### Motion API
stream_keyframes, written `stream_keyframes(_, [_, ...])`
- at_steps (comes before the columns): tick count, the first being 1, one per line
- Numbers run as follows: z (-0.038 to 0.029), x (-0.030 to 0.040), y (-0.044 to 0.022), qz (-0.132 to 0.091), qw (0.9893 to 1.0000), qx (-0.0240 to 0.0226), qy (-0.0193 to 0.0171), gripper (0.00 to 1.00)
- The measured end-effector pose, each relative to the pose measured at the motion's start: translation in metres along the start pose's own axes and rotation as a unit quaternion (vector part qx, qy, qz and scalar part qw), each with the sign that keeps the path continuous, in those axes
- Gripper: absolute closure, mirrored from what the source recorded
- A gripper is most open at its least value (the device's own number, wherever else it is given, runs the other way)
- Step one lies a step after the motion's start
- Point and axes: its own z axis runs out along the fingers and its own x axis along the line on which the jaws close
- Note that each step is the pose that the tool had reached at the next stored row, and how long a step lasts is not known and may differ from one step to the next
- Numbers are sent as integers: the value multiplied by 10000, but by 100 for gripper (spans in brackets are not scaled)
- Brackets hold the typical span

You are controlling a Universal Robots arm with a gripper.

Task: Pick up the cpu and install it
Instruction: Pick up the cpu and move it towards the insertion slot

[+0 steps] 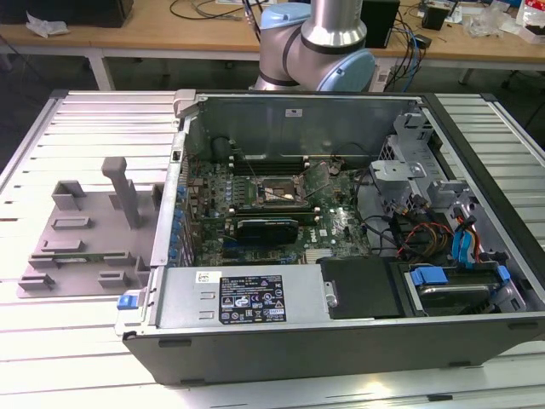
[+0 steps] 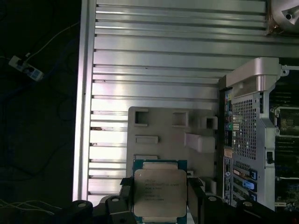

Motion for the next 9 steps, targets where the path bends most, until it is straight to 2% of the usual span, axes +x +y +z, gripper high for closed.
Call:
stream_keyframes(3, [-12, -13, 1, 0, 10000, 0, -3, 45])
stream_keyframes(5, [-7, -122, -4, 0, 10000, 0, -2, 45])
stream_keyframes(6, [2, -254, -9, 0, 10000, 0, 0, 45])
stream_keyframes(9, [15, -432, -17, 0, 10000, 0, 8, 45])
